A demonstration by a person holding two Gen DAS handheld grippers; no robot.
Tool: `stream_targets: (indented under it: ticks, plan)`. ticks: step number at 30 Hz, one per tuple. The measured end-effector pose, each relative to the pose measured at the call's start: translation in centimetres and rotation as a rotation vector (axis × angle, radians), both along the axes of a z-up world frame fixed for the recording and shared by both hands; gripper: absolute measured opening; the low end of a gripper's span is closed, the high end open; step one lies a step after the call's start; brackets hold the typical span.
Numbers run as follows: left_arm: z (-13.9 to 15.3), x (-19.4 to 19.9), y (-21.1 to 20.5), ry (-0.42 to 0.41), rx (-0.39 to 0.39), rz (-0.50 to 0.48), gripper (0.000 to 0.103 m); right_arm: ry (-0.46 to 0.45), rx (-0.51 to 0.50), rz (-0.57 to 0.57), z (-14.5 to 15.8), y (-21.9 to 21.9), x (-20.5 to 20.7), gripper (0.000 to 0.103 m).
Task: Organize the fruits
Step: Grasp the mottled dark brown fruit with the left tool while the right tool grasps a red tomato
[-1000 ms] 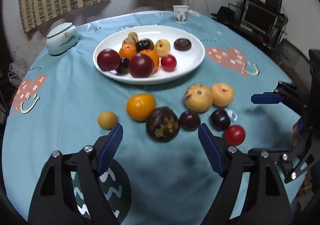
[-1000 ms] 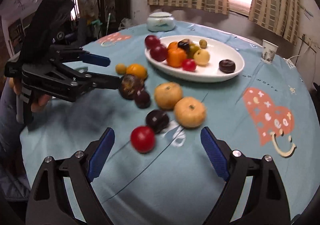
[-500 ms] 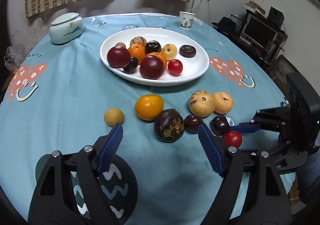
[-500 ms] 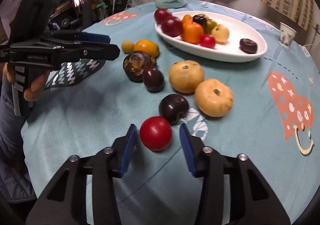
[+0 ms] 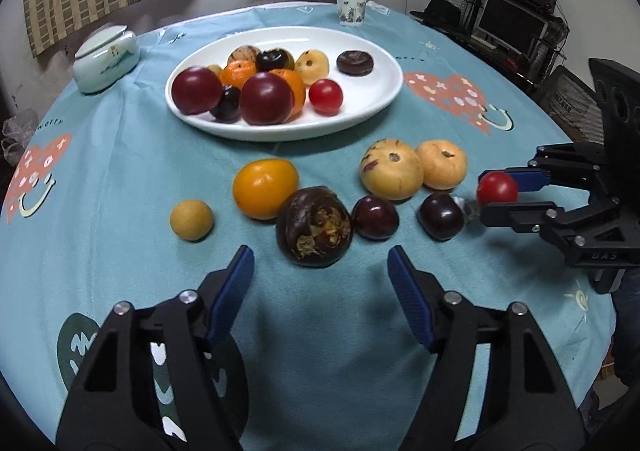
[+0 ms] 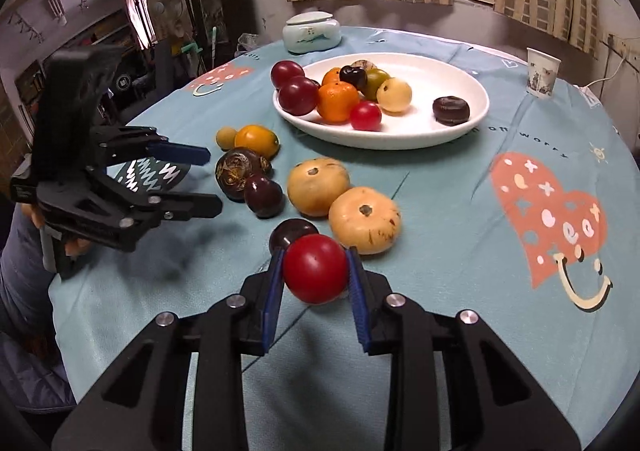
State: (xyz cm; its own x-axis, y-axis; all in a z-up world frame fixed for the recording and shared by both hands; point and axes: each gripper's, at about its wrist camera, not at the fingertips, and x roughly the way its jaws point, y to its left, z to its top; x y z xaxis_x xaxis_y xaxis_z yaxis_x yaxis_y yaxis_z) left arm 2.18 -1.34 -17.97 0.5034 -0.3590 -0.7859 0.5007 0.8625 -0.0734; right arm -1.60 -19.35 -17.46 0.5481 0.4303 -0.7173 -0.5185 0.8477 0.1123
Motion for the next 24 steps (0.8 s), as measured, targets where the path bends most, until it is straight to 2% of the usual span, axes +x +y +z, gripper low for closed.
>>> stream_targets:
  ticks: [1,3,6,10,12,18,22,24]
  plan:
    - [-0.2,0.2,0.0,0.009,0.000,0.002,0.066,0.001,-0.001,0.006,0.0,0.1,0.0,0.031]
    - [-0.6,0.4,-0.1,0.024,0.002,-0.001,0.056,0.003,-0.004,0.010,0.1,0.2,0.1,0.031]
    - [-1.1,1.3,-0.3,0.051,-0.006,-0.007,0.054,0.007,0.001,0.013,0.1,0.1,0.2,0.031]
    - [-1.1,2.8,-0.2,0.074,-0.053,0.003,0.053,0.009,0.001,0.020,-0.1,0.2,0.2,0.031]
    - [-1.1,2.9,-0.3,0.075,-0.060,0.002,0.043,0.010,-0.006,0.019,-0.2,0.3,0.2,0.031]
    - [-0.4,1.1,-1.4,0.011,-0.025,-0.034,0.042,0.012,-0.026,0.019,-0.5,0.4,0.2,0.031]
    - [1.0,-0.4,-1.1,-0.056,-0.060,-0.056,0.041,0.011,-0.030,0.023,-0.6,0.5,0.2,0.031]
    - [1.4,-0.9,-1.3,-0.086,-0.053,-0.053,0.041,0.011,-0.026,0.026,-0.5,0.4,0.2,0.031]
